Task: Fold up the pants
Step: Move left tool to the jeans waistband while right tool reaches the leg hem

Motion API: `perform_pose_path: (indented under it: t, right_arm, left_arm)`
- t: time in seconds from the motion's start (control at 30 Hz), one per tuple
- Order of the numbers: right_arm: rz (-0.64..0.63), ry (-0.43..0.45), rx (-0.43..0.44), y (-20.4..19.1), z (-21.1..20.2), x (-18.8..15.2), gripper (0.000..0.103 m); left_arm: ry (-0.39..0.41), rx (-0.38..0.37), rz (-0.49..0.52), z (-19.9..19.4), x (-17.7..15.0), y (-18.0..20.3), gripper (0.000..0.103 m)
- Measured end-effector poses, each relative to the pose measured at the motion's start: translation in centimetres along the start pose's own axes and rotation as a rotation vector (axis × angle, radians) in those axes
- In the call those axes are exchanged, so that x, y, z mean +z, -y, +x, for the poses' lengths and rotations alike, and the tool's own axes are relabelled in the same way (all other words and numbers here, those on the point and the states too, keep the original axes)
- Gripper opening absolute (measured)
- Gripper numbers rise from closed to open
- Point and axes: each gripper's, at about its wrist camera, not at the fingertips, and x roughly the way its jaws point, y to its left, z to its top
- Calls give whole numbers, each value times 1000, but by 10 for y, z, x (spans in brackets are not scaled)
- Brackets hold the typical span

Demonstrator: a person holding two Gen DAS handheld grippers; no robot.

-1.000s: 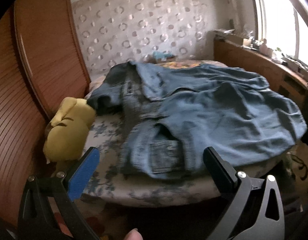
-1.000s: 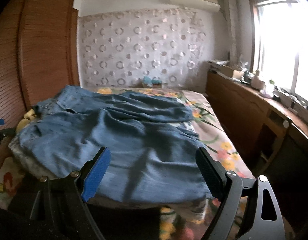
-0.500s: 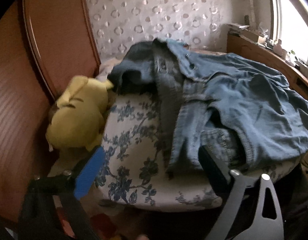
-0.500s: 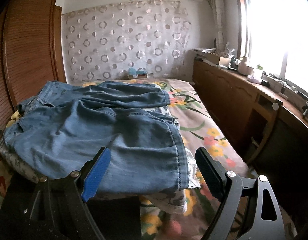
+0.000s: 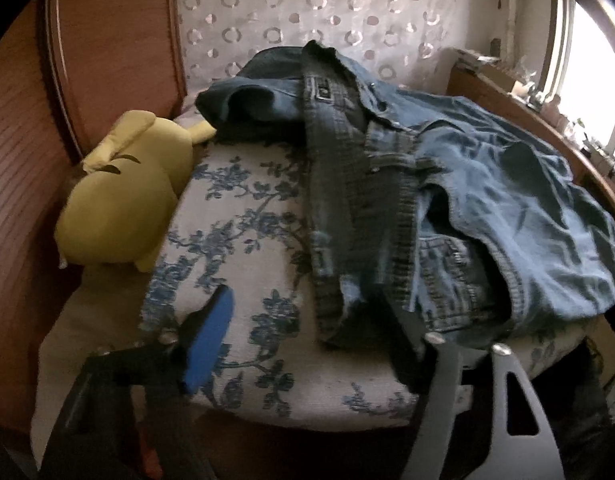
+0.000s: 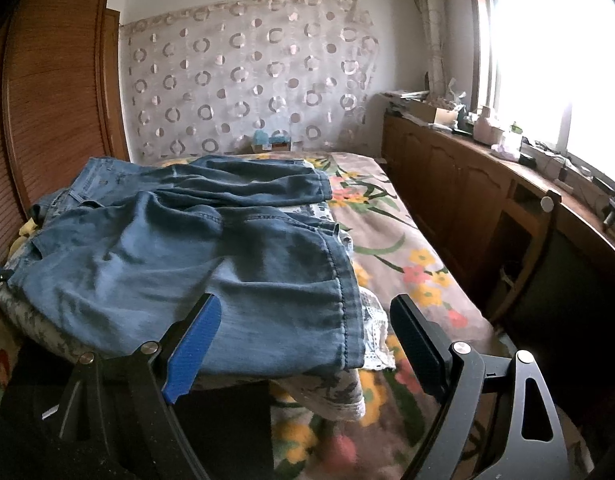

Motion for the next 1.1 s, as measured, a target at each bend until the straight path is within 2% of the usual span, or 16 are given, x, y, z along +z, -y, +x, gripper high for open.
perform_pose_path:
  t: [0.1, 0.17, 0.3, 0.4, 0.47, 0.53, 0.73, 0.93, 1.1]
  right_arm:
    - [3, -2, 0, 3, 2, 0, 88]
    - [6, -3, -3, 5, 2, 0, 88]
    - [11, -13, -4, 7, 5, -1, 88]
    - [9, -18, -10, 7, 7, -2, 88]
    - [11, -21, -10, 8, 7, -4, 88]
    - [8, -25, -13, 9, 8, -2, 88]
    - [14, -31, -20, 16, 8, -1, 88]
    - [32, -53, 25, 22, 10, -3, 87]
    - [47, -100, 83, 27, 19, -6, 79]
  left_arm:
    - [21, -5, -2, -6, -3, 2, 63]
    - [44, -36, -11, -12, -4, 4, 62]
    - [23, -77, -10, -8, -7, 8, 62]
    - [25, -58, 18, -5, -9, 17, 62]
    - [28, -52, 28, -5, -9, 22, 57]
    - [31, -67, 26, -6, -9, 23, 47]
    - [56, -67, 44, -13, -10, 25, 31]
    - [106, -55, 57, -29, 0, 29, 28]
    - [112, -53, 71, -33, 6, 30, 28]
